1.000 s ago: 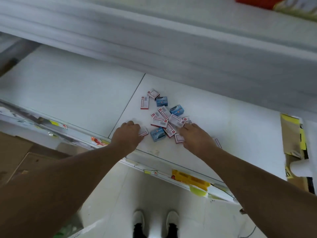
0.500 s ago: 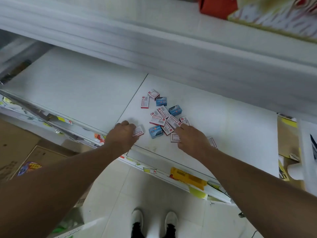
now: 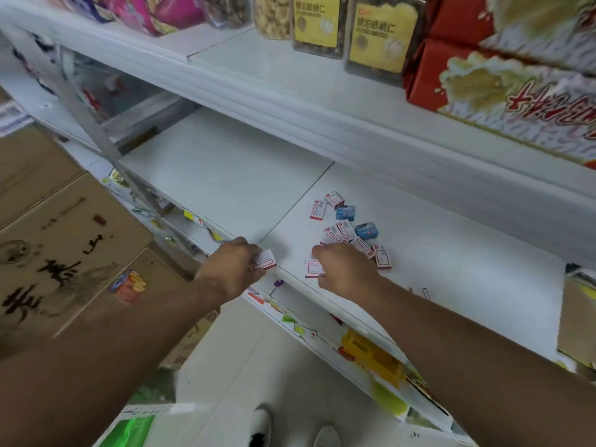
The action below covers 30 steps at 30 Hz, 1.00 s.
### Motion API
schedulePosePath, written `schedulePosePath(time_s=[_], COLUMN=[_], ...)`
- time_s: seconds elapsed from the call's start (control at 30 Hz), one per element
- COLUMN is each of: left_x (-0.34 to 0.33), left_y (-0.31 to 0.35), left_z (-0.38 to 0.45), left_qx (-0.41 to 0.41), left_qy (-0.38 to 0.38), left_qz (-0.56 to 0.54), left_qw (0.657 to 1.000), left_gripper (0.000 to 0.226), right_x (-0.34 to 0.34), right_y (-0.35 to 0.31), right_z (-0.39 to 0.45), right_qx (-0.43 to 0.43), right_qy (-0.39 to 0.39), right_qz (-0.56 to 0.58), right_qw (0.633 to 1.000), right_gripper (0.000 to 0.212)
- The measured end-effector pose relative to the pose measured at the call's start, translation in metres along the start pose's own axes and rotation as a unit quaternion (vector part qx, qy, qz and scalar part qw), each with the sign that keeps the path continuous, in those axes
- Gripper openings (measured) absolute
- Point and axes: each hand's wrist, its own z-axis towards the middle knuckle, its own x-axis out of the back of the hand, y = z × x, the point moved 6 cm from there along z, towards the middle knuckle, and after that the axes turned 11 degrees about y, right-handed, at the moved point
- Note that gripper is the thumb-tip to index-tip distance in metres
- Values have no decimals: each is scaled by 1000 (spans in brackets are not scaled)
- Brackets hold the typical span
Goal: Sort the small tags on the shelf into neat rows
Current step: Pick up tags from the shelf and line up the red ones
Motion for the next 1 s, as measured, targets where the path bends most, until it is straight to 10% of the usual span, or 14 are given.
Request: schedulePosePath(time_s=[1.0], left_x=[115], left_y=[-200], left_z=[-182], left_qx=[97], left_qy=[44], left_qz=[10], left_qw=[994], left_gripper=[43], right_x=[7], right_y=[-266], right_z=[-16], right_qx=[77], right_qy=[9], right_qz=[7], right_qw=[997], right_gripper=[39])
